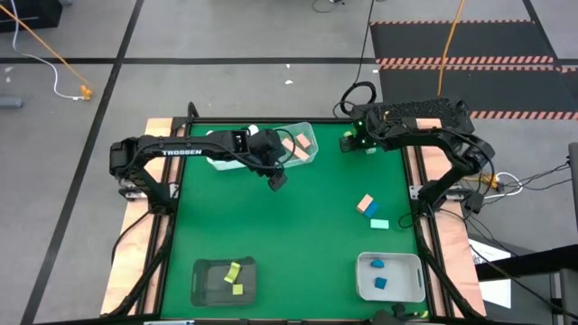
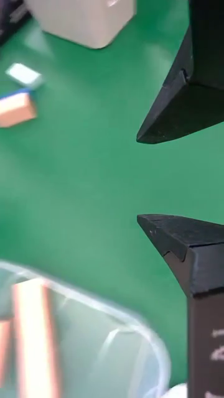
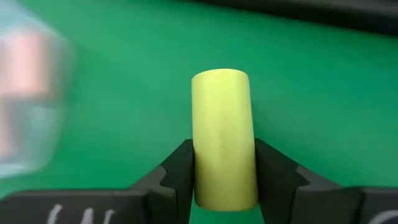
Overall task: Sort & place blocks by color
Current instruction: Put the yellow block into the black bin, then put the brown block into the transparent bin
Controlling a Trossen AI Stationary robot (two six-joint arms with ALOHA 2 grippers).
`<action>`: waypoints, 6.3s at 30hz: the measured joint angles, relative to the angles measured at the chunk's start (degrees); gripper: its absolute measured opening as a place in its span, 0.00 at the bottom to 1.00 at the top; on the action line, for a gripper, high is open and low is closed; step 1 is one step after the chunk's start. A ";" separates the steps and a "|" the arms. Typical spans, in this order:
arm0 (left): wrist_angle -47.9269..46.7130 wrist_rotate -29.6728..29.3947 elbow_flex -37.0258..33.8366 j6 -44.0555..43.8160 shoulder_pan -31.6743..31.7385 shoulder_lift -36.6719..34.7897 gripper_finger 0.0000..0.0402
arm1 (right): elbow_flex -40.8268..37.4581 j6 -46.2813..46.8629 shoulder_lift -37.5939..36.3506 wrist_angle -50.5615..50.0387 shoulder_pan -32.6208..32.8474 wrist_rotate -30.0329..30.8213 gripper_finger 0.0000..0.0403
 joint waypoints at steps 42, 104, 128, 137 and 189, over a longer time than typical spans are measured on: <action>33.43 -3.22 0.07 73.48 -3.24 6.01 0.49 | 0.13 25.06 -14.45 20.77 19.91 -45.00 0.28; -9.08 -1.95 -0.07 -28.45 -54.16 -0.26 0.33 | 0.14 -13.56 -30.06 -50.35 34.29 4.32 0.66; -15.13 -3.59 -0.79 -36.73 -55.21 -0.20 0.77 | -7.89 -5.43 -28.81 -39.60 35.17 -12.11 0.65; -15.26 -5.51 -0.76 -36.20 -49.96 -0.22 0.68 | -7.87 23.73 -28.52 -32.48 37.22 -6.35 0.61; -13.54 -19.33 -0.76 -34.55 -34.84 -0.20 0.57 | -4.92 -60.49 -14.29 -37.73 46.34 6.24 0.36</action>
